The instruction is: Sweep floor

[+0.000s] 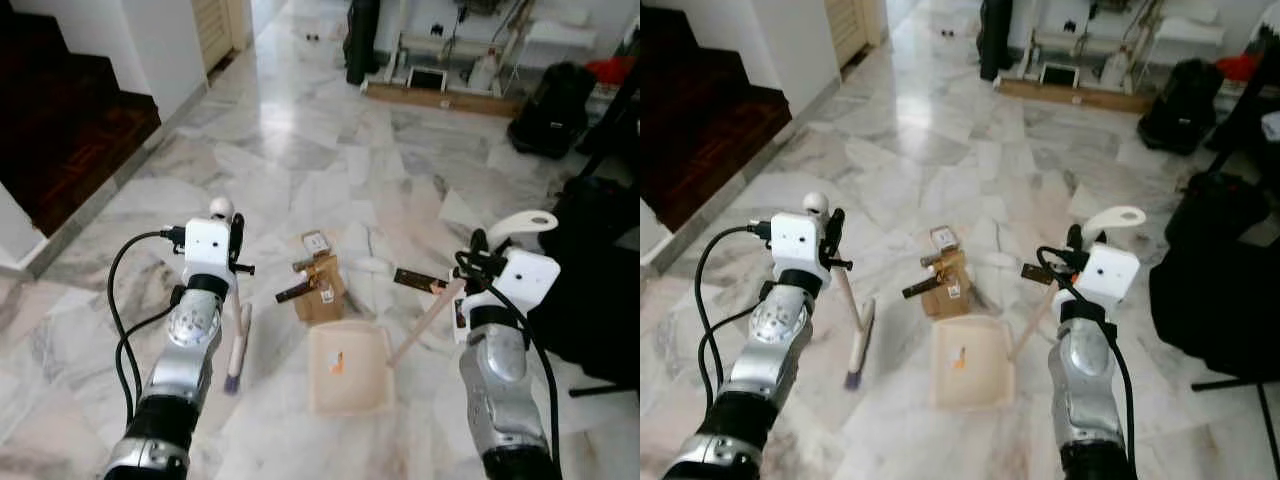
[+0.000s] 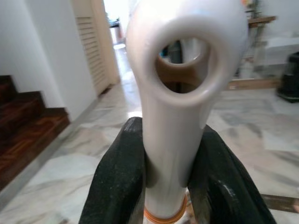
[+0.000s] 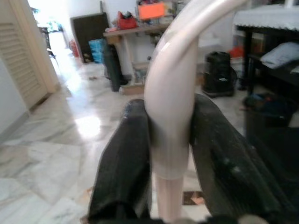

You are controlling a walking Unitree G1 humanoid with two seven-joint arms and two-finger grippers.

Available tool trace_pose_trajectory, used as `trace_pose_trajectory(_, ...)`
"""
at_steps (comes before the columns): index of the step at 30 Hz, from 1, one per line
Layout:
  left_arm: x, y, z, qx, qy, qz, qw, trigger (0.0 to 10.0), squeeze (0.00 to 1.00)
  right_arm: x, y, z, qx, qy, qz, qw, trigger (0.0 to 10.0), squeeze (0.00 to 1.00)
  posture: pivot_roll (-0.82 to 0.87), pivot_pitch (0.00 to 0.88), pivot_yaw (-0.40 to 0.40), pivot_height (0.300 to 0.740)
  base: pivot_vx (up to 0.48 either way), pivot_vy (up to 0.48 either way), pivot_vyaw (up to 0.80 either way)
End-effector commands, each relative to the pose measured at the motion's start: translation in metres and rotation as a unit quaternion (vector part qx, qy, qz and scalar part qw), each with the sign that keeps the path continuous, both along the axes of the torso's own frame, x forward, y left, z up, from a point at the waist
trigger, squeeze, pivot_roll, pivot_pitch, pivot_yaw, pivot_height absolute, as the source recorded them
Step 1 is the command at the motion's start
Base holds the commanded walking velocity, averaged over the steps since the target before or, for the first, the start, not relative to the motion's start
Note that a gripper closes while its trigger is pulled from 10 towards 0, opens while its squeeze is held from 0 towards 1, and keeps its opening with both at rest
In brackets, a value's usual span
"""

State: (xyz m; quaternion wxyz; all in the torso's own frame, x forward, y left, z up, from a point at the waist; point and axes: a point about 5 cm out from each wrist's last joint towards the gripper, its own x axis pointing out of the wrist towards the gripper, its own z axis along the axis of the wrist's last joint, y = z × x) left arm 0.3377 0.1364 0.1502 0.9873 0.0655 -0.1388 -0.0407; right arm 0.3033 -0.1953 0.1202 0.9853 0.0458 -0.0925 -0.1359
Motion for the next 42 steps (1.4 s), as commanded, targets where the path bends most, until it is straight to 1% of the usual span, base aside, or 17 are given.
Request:
trace_pose_trajectory(1,0.0015,0.0022,0.0144,-0.008,-0.031,0.000,1.000,10.0,0.00,0.0038,0.0028,0.0157,-0.008,-0.032,0.005,0.999,10.0,0.00,0.06,0.109,-0.029,0.740,0.285,0.000,0.00)
trace_pose_trajectory(8,0.0019,0.0033,0.0152,-0.013,-0.032,0.003,0.999,10.0,0.00,0.0038,0.0022,0.0155,-0.009,-0.031,0.006,0.999,10.0,0.00,0.06,0.110,-0.032,0.740,0.285,0.000,0.00)
trace_pose_trajectory(18,0.0010,0.0039,0.0143,-0.013,-0.031,0.003,0.999,10.0,0.00,0.0041,0.0027,0.0157,-0.010,-0.031,0.007,0.999,10.0,0.00,0.06,0.091,-0.033,0.740,0.306,0.283,0.00)
trace_pose_trajectory(34,-0.0003,0.0021,0.0136,-0.010,-0.033,-0.002,0.999,10.0,0.00,0.0040,0.0040,0.0153,-0.011,-0.032,0.009,0.999,10.0,0.00,0.06,0.068,-0.031,0.740,0.339,0.000,0.00)
trace_pose_trajectory(40,-0.0003,0.0015,0.0137,-0.005,-0.034,-0.001,0.999,10.0,0.00,0.0052,0.0051,0.0151,-0.004,-0.030,0.012,0.999,10.0,0.00,0.06,0.066,-0.032,0.740,0.349,0.000,0.00)
trace_pose_trajectory(42,-0.0004,0.0016,0.0137,-0.006,-0.034,-0.001,0.999,10.0,0.00,0.0055,0.0050,0.0150,-0.004,-0.029,0.012,0.999,10.0,0.00,0.07,0.067,-0.033,0.740,0.349,0.000,-0.80)
